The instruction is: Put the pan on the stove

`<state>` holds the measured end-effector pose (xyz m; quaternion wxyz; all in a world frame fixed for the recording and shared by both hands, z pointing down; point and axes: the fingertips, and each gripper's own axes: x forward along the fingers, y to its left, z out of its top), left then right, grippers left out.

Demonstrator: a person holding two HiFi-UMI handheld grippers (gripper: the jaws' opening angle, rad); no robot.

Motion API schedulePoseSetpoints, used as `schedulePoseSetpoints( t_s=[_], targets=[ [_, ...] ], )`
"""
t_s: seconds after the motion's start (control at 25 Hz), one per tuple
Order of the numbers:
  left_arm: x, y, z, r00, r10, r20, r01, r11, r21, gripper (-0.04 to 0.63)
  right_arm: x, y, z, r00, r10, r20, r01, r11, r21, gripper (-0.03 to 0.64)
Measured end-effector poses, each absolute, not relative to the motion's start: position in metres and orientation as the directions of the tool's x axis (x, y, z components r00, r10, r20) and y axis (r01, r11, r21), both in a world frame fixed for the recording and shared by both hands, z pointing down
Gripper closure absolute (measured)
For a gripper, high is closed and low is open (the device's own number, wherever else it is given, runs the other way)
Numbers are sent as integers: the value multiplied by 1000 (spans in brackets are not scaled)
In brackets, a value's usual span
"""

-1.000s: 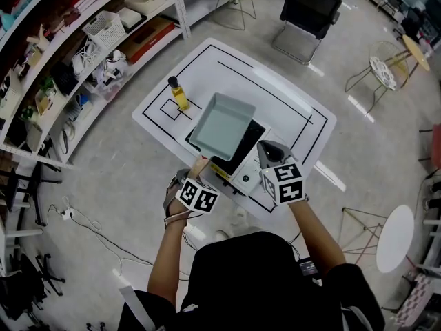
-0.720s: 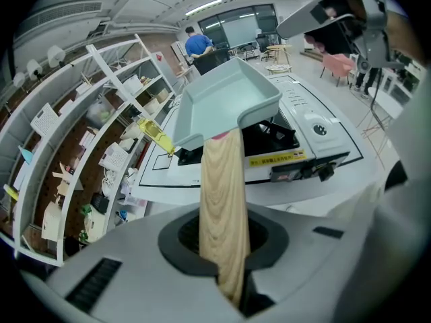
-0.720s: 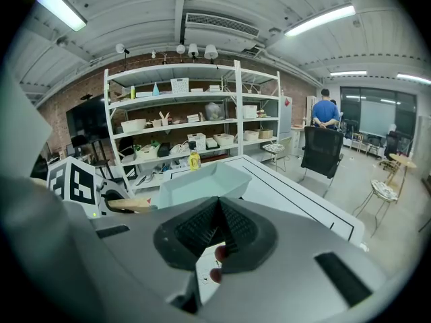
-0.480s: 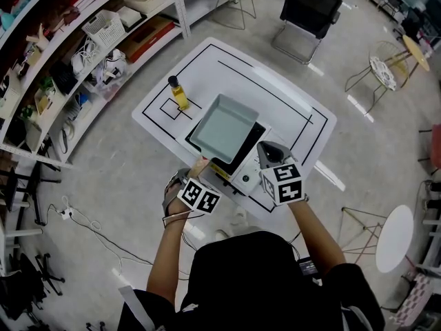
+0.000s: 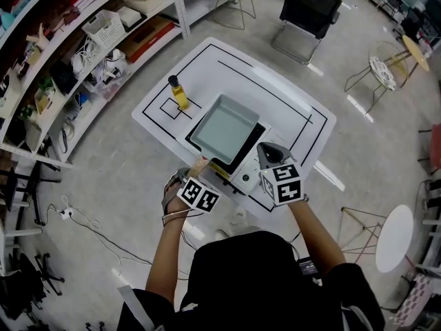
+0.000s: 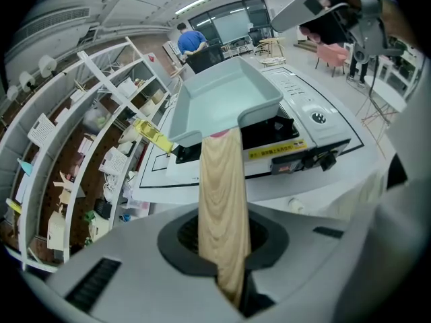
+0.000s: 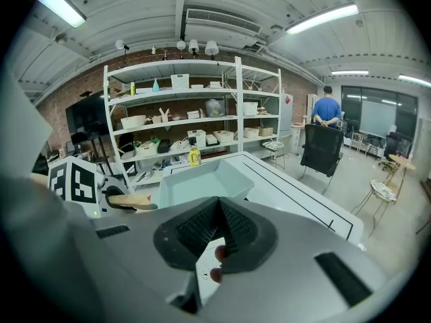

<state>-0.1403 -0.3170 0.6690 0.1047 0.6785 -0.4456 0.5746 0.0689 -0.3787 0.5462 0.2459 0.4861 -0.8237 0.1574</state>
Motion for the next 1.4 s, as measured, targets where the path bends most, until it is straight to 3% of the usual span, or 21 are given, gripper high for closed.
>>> schedulePoseSetpoints(
  t_s=[0.68,1.4],
  targets=[
    [-125,-314,647,133,-518,845,-823,-533,-197,440,65,-369,547,-412,-718,561,-873,487,-19,615],
    [-119,-312,611,210,-612,762,-835,-517,-185,419,63,-352,535,-403,-731,550,-876,481,-3,615]
  ],
)
